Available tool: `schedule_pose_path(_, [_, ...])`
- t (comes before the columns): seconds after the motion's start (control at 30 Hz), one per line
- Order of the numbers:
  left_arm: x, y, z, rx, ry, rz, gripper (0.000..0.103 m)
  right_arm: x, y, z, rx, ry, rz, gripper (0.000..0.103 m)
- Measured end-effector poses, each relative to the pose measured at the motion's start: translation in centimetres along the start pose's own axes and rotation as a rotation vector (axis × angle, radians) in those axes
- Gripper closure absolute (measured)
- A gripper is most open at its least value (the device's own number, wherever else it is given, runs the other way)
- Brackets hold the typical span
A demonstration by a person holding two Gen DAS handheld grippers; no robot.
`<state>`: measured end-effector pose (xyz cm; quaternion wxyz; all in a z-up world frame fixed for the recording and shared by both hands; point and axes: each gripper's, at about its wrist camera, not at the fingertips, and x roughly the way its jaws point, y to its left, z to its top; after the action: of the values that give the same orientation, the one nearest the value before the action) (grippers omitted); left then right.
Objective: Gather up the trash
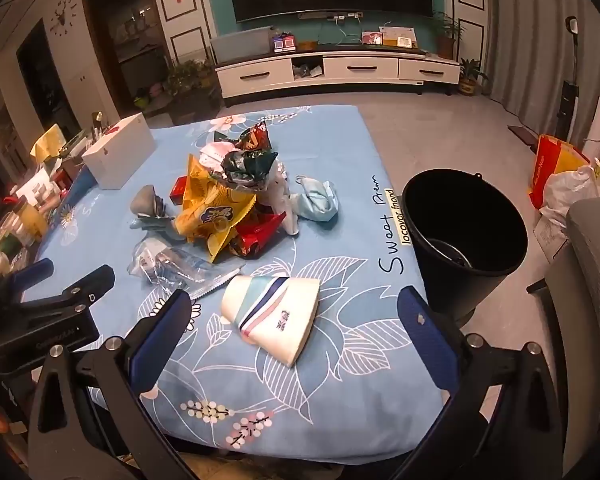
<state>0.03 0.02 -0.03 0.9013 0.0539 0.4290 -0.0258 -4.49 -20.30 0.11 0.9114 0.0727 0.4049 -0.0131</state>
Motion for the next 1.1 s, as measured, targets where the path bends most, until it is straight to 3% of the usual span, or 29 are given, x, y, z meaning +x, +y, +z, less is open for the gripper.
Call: schedule_pose_path(1.1, [-0.9,-0.5,-0.2,0.024,-0.018,-0.005,0.003,-0.5,0.5,-0.2,-0.011,0.000,0.004,0.003])
